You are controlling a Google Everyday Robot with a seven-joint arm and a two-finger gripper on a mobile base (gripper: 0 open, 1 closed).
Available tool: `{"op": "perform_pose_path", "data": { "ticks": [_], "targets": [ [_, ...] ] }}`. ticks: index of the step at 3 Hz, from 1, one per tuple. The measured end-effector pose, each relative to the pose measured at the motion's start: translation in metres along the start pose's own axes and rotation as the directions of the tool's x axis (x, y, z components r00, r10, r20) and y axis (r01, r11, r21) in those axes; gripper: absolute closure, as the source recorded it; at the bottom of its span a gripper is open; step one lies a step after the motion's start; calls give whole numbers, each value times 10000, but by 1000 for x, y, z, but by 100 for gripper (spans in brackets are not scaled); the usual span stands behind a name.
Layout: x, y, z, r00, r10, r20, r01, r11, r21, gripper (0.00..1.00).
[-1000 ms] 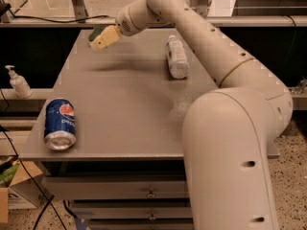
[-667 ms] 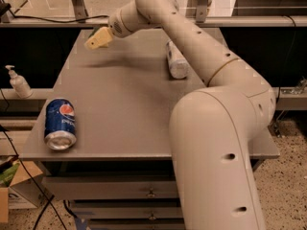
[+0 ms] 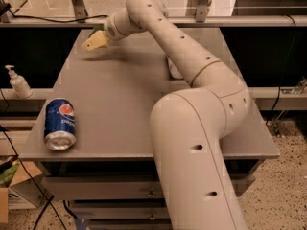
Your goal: Move sponge near pepsi can
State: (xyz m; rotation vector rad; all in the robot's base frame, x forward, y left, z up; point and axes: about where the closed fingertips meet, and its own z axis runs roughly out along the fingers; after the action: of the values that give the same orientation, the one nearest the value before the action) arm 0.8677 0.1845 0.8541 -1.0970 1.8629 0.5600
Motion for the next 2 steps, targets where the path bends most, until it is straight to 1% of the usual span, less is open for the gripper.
{"op": "perform_pose_path", "data": {
  "ticks": [1, 2],
  "targets": [
    [6, -6, 12, 9996, 246, -163, -243, 9996, 167, 0],
    [10, -10, 16, 9987, 332, -374, -320, 9990, 316, 17]
  ]
}}
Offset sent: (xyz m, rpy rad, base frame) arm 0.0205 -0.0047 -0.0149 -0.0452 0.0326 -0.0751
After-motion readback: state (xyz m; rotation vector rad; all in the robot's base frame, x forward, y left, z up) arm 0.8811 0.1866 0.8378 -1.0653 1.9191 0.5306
